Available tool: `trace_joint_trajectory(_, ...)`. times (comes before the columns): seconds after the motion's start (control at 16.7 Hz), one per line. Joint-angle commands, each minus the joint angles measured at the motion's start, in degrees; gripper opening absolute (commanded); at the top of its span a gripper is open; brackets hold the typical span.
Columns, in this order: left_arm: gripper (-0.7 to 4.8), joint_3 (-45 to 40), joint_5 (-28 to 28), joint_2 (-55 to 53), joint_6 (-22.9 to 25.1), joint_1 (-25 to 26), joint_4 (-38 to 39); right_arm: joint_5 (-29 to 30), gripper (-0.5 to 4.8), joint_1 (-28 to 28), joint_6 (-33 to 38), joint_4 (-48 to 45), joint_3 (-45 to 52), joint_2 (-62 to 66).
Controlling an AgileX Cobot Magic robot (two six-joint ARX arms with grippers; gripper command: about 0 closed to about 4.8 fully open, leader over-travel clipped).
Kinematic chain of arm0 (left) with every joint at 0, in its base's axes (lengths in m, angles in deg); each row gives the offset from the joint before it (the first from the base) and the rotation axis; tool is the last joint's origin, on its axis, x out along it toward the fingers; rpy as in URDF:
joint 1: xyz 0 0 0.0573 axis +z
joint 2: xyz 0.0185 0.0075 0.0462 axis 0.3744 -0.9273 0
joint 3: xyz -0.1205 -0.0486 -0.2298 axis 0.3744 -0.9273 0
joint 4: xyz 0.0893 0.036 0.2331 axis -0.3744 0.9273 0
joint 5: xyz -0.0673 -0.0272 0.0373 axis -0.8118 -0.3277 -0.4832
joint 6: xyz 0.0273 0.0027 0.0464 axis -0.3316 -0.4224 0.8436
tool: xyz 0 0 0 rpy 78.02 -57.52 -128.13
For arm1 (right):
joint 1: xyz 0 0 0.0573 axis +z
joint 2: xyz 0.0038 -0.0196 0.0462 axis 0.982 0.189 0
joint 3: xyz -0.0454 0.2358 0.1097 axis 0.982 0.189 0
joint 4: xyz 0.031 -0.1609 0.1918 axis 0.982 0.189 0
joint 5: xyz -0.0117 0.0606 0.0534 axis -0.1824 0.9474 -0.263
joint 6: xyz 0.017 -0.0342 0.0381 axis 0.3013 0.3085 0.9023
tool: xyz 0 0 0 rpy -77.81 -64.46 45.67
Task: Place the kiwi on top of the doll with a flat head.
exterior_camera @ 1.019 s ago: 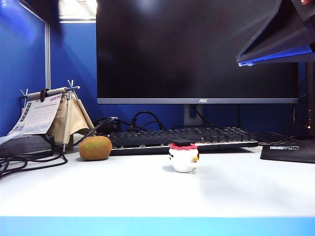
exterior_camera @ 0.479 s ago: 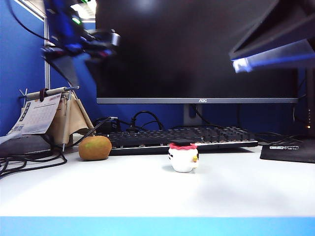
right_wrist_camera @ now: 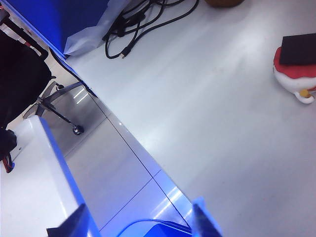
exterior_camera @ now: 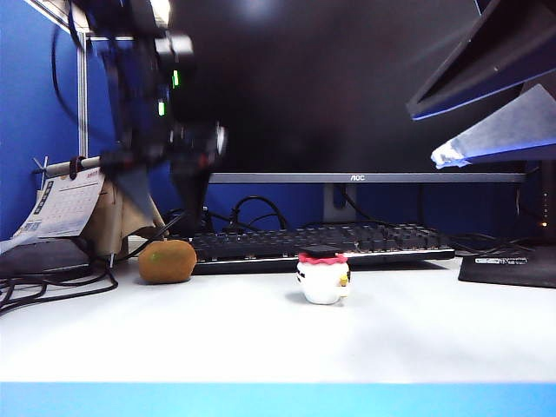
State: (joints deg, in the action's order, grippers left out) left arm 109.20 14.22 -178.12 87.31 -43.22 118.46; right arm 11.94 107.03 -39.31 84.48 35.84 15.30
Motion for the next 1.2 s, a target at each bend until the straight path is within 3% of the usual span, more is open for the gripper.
trace_joint_trajectory(0.06, 4.79, 0.20, 1.22, -2.97, -0.33, -0.02, 2.29, 0.33, 2.67, 0.09, 0.04, -0.57, -0.31, -0.15)
trace_joint_trajectory(0.42, 4.79, 0.20, 2.99, -5.49, 0.81, -0.02, -2.86, -0.04, 2.67, 0.09, 0.04, -0.39, -0.31, -0.13)
trace_joint_trajectory(1.2, 4.79, 0.20, 2.80, -9.88, -0.37, -1.90, -6.27, -1.29, 2.66, 0.09, 0.04, -0.35, -0.31, -0.13)
